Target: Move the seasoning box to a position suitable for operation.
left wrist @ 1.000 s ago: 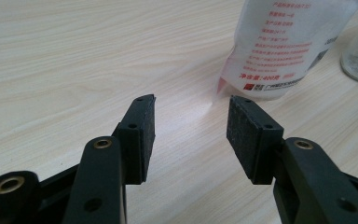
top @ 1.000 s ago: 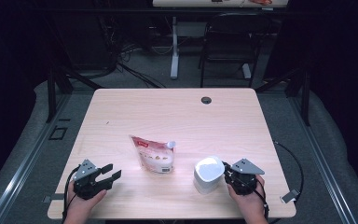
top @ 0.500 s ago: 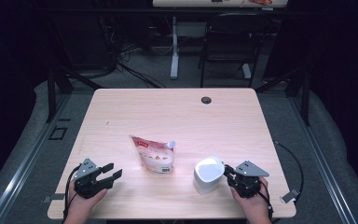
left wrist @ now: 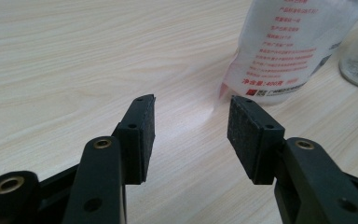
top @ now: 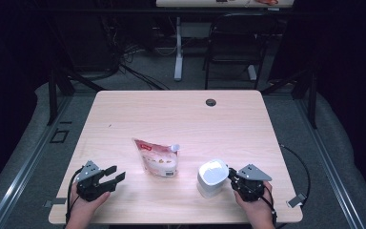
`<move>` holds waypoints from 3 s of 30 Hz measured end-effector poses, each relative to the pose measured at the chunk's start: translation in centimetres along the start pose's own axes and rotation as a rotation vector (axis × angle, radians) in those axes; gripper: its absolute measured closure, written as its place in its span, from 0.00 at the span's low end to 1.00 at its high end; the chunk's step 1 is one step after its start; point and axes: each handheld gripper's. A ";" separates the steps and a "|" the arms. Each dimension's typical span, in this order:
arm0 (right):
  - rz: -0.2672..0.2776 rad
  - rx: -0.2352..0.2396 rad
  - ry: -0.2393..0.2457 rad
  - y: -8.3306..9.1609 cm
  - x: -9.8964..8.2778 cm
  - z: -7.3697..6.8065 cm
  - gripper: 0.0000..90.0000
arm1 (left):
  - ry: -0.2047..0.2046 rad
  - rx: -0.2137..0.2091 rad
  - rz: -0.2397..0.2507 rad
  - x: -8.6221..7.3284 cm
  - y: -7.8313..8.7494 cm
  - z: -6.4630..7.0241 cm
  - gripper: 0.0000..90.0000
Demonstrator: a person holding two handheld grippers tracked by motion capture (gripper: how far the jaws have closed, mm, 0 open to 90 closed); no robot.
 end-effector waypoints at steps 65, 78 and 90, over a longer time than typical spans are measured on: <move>-0.004 0.205 -0.113 1.5 0.9 2.0 1.00 | -0.088 -0.072 0.043 2.0 0.0 3.8 0.64; -0.019 0.204 -0.034 2.9 0.2 0.3 1.00 | -0.115 -0.090 0.050 2.4 -0.2 4.4 0.67; 0.002 0.154 -0.019 3.7 2.4 -0.2 0.99 | -0.116 -0.108 0.056 2.9 -0.2 5.2 0.71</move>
Point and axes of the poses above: each handheld gripper's, and its own axes: y roughly backward along the jaws, x roughly out of its top, z roughly to its right, and after that the axes turned 15 degrees about -y, right-handed
